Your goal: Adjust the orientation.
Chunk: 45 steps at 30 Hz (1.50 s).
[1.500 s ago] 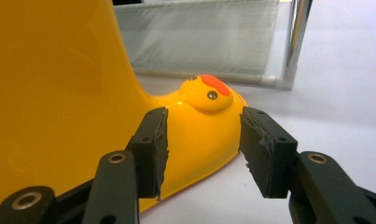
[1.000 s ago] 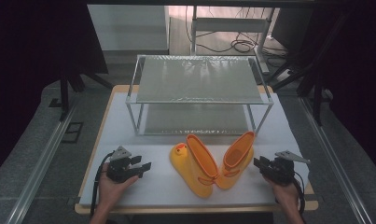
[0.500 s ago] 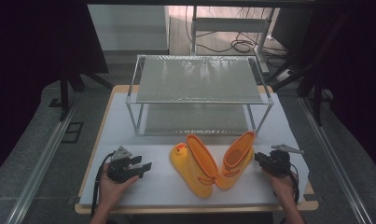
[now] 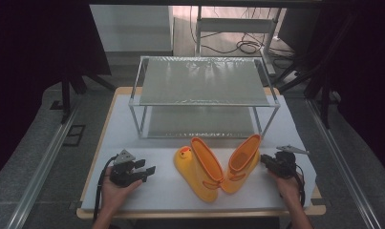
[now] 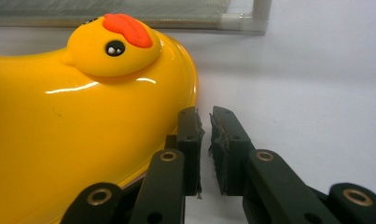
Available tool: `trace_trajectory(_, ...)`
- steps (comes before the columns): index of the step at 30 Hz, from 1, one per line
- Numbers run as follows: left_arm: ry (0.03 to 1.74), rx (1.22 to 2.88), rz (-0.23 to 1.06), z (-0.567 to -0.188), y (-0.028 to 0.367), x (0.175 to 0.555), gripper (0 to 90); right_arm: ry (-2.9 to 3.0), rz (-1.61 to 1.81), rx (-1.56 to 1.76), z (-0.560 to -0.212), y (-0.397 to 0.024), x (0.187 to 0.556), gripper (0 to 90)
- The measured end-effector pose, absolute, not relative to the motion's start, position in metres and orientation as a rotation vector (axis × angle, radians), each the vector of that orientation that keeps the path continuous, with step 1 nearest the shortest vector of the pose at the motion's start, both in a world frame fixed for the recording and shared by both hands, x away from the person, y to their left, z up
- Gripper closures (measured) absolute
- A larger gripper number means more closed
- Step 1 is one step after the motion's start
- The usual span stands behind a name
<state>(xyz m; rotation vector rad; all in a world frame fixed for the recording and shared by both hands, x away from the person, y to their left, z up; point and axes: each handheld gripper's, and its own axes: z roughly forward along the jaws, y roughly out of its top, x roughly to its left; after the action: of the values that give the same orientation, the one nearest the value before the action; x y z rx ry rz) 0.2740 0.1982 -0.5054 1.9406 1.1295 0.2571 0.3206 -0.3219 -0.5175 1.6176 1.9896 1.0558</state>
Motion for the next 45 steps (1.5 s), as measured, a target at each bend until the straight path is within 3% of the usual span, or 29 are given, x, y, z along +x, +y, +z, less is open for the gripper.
trace_trajectory(9,1.129,1.943,0.258,-0.506,0.197,0.274,44.2,2.021,1.049,1.576,-0.517,-0.317,0.323,88.9)
trace_trajectory(24,1.123,1.942,0.248,-0.507,0.198,0.275,44.1,2.055,1.047,1.531,-0.513,-0.306,0.333,89.3)
trace_trajectory(45,1.128,1.918,0.258,-0.503,0.207,0.269,44.1,2.227,1.096,1.334,-0.505,-0.26,0.356,89.4)
